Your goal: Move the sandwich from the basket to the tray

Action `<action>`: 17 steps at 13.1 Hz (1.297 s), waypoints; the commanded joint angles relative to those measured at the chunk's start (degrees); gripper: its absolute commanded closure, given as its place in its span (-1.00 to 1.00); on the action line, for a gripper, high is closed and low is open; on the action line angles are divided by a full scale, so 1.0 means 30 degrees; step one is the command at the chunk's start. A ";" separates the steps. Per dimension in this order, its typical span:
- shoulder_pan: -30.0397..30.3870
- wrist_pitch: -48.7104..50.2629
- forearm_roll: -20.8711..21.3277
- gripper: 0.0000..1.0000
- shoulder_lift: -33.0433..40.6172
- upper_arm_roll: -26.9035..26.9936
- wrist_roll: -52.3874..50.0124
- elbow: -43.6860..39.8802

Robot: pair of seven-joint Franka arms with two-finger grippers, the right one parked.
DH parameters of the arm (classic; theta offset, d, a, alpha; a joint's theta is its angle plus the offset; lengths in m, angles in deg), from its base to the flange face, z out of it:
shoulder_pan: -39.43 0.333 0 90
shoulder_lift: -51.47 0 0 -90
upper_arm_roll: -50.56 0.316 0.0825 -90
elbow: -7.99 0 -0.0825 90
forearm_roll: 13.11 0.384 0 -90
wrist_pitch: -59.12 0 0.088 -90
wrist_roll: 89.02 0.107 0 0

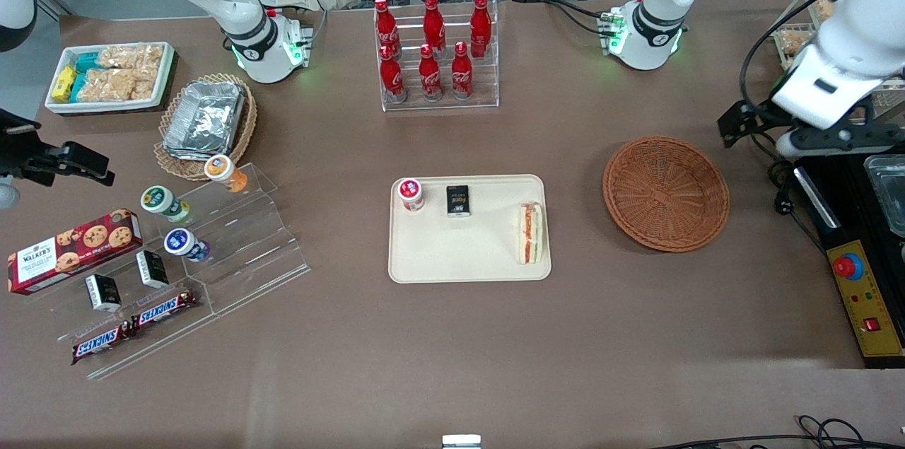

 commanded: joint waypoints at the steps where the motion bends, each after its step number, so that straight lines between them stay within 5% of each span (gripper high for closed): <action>1: -0.0802 -0.0013 -0.0283 -1.00 0.1773 0.1387 0.1722 0.1526; 6: -0.0452 0.2501 -0.0254 -1.00 0.1281 0.1213 0.1375 -0.1248; 10: 0.1273 0.2827 -0.0223 -1.00 0.0194 -0.0775 0.1635 -0.3099; 17: 0.1220 0.3561 -0.0108 -1.00 -0.0890 -0.0780 0.1635 -0.4449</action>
